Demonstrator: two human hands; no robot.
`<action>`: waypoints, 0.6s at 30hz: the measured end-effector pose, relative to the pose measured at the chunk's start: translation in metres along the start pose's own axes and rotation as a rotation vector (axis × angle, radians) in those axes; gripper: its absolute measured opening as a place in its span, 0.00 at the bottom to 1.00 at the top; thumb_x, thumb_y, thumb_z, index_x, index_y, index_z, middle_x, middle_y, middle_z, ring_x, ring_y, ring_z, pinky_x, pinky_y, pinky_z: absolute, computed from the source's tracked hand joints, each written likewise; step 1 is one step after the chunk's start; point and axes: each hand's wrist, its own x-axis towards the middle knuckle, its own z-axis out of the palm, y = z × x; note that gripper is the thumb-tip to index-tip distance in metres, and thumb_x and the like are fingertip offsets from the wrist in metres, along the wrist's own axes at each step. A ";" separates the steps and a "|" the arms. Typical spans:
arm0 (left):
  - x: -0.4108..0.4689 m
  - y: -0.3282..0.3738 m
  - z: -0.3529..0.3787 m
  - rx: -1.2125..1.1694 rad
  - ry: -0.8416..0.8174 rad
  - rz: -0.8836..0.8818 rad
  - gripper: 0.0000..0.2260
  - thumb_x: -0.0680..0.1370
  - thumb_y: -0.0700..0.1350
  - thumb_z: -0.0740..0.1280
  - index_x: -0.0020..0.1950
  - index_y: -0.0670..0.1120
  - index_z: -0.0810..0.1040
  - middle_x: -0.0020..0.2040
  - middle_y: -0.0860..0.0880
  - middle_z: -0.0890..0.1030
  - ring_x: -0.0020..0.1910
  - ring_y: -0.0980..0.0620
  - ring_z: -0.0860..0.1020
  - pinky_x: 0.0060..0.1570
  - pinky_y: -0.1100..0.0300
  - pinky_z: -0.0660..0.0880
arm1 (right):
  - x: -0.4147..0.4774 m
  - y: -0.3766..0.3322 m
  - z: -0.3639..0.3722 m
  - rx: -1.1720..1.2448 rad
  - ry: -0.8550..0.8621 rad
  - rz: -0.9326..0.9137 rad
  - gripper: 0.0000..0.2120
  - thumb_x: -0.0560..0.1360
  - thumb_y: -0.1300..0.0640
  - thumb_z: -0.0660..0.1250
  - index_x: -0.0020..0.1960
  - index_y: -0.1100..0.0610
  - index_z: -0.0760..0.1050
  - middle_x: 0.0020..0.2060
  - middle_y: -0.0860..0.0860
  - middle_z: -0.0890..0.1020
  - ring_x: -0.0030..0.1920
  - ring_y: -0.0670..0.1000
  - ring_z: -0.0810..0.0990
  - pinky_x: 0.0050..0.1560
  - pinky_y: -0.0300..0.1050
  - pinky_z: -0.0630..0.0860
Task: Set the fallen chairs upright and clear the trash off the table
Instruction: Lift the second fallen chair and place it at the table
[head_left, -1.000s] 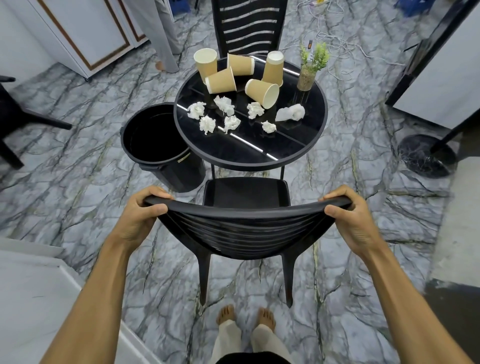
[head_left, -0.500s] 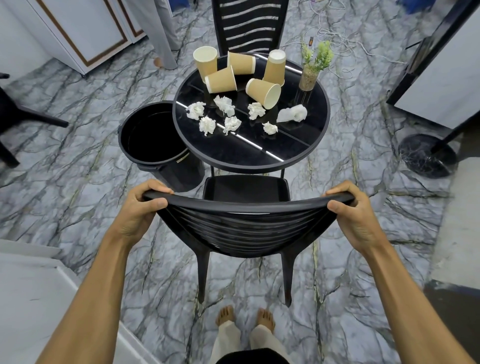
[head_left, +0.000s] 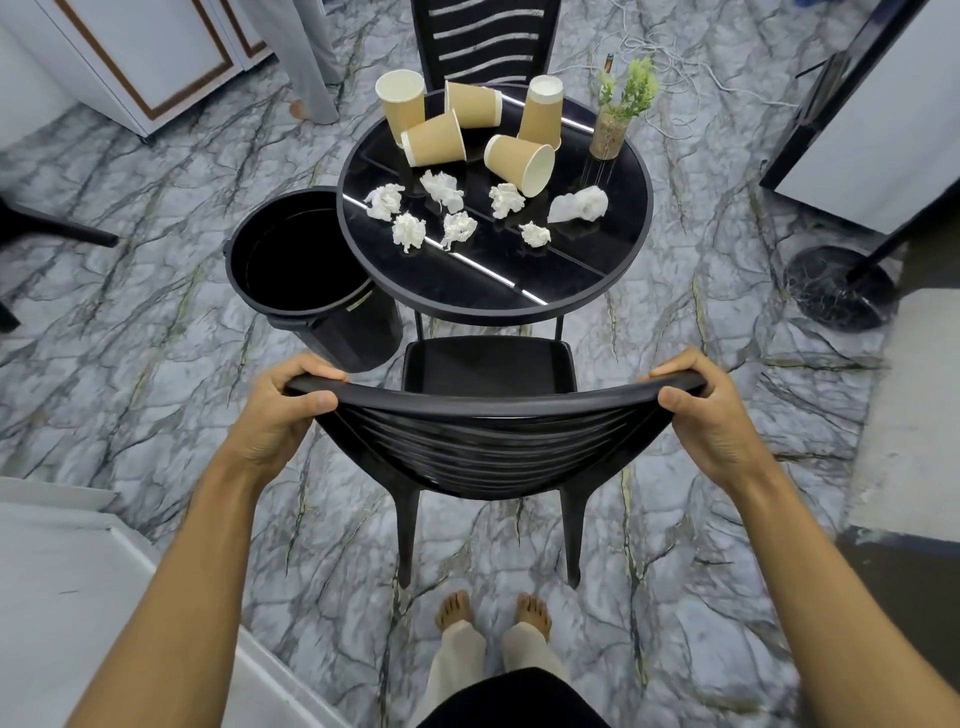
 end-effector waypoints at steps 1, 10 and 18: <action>-0.004 -0.002 0.000 -0.003 -0.005 -0.003 0.10 0.63 0.37 0.73 0.39 0.50 0.84 0.40 0.52 0.82 0.40 0.54 0.80 0.43 0.64 0.78 | -0.004 0.002 0.000 0.004 0.000 -0.001 0.08 0.67 0.65 0.70 0.42 0.54 0.79 0.37 0.50 0.81 0.39 0.49 0.79 0.42 0.38 0.77; -0.049 -0.024 0.003 -0.008 -0.014 -0.017 0.10 0.59 0.39 0.75 0.39 0.49 0.85 0.41 0.52 0.82 0.41 0.54 0.81 0.44 0.64 0.77 | -0.050 0.021 -0.003 -0.002 -0.029 0.018 0.12 0.66 0.67 0.69 0.40 0.51 0.81 0.40 0.49 0.84 0.44 0.48 0.82 0.48 0.38 0.78; -0.096 -0.045 0.003 0.049 -0.009 -0.063 0.12 0.57 0.43 0.77 0.40 0.49 0.86 0.43 0.51 0.83 0.46 0.51 0.80 0.46 0.61 0.78 | -0.092 0.042 -0.015 -0.084 -0.069 0.063 0.12 0.62 0.64 0.75 0.41 0.50 0.82 0.43 0.50 0.85 0.47 0.49 0.83 0.47 0.40 0.79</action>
